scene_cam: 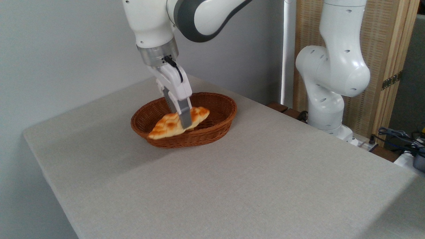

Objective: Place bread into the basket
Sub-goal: 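Lift the braided loaf and carry it over the wicker basket, then lower the loaf into the basket and open the gripper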

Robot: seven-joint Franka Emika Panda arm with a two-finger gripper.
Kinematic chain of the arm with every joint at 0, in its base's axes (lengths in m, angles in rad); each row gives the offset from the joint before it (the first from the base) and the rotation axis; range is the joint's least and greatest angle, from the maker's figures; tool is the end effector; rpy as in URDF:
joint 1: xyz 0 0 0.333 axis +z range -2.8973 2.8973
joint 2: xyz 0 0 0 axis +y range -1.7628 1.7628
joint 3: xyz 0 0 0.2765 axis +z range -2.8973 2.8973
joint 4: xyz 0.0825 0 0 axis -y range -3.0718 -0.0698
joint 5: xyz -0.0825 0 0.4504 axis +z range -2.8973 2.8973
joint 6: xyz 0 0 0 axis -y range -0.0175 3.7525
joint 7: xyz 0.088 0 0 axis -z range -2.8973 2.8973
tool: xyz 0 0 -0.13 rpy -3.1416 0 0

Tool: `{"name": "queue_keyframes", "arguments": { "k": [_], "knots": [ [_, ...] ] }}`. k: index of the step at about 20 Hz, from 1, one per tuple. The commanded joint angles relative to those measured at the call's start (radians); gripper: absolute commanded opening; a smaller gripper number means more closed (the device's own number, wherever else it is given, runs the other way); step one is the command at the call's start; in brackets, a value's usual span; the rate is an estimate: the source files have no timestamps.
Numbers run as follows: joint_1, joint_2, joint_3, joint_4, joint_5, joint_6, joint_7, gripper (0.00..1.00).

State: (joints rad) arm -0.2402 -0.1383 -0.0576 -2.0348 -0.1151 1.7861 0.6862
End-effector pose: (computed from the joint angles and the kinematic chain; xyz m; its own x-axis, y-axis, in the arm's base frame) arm 0.5413 -0.1795 0.4138 0.5784 -0.8154 -0.0224 -0.8046 -0.5748 0.1488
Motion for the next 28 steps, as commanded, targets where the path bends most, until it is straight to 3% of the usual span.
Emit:
{"name": "queue_keyframes", "arguments": {
  "k": [1,3,6,8,12,19,23,25,28],
  "knots": [
    [-0.071,-0.052,0.007,-0.019,-0.026,-0.099,-0.013,0.64],
    [-0.106,-0.052,0.007,-0.028,-0.035,-0.125,-0.013,0.66],
    [-0.131,-0.049,0.007,-0.056,-0.054,-0.126,-0.013,0.92],
    [-0.133,-0.04,0.007,-0.062,-0.054,-0.129,-0.013,1.0],
    [-0.165,-0.006,0.005,-0.062,-0.058,-0.129,-0.007,1.0],
    [-0.163,-0.018,0.005,-0.047,-0.057,-0.128,-0.01,1.0],
    [-0.143,-0.04,0.024,0.033,-0.044,-0.129,-0.013,1.0],
    [-0.129,-0.04,0.074,0.077,-0.038,-0.123,-0.011,1.0],
    [-0.128,-0.037,0.143,0.159,0.037,-0.111,-0.011,1.0]
  ]
}}
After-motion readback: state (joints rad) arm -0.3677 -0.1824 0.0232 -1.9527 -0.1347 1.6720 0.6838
